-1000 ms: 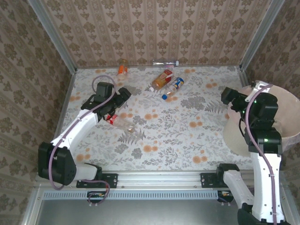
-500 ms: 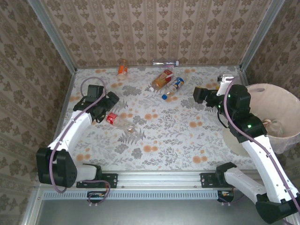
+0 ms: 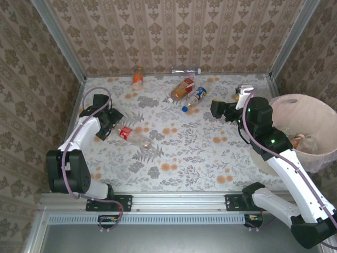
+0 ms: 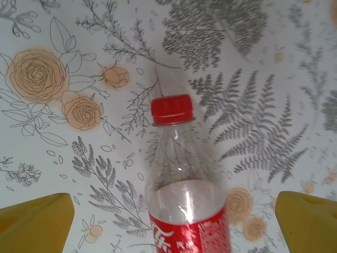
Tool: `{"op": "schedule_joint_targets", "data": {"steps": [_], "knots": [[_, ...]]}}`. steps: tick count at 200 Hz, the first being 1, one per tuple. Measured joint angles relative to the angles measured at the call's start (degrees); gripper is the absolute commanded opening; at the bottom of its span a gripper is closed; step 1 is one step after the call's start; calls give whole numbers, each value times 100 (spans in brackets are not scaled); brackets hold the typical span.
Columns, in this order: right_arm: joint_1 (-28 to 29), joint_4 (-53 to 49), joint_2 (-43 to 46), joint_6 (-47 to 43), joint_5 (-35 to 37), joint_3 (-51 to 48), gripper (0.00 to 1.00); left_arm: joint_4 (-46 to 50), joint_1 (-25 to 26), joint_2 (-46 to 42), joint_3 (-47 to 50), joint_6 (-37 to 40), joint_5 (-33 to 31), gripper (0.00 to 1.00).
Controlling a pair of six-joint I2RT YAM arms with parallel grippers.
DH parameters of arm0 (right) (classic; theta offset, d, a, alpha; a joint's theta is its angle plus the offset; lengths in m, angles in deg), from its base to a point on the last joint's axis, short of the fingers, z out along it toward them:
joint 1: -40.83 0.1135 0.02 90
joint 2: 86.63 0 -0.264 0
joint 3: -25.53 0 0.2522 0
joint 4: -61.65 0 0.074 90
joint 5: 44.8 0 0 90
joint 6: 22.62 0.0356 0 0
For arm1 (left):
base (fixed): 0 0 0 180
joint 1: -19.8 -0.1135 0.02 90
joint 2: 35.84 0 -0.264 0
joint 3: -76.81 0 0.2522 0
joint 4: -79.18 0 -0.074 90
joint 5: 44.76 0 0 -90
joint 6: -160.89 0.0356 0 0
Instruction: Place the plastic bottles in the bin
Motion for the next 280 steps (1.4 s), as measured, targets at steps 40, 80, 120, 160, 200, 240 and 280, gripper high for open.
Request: {"op": "schedule_joint_targets", "data": {"steps": [40, 80, 120, 160, 200, 240, 280], "knots": [[26, -46, 142, -15, 114, -28, 100, -398, 20, 409, 2, -205, 264, 96], [31, -103, 352, -15, 264, -127, 100, -660, 496, 437, 142, -680, 420, 100], [33, -125, 358, -24, 284, -133, 100, -721, 586, 675, 396, -1099, 492, 99], [70, -229, 358, -55, 284, -136, 100, -870, 590, 1139, 391, -1137, 516, 83], [190, -275, 358, -149, 227, -146, 100, -1152, 623, 1207, 400, -1021, 507, 70], [304, -245, 243, -173, 184, -208, 100, -1670, 632, 1147, 472, -699, 706, 63], [417, 46, 153, -144, -208, -385, 100, -2048, 826, 621, 466, -48, 925, 56]]}}
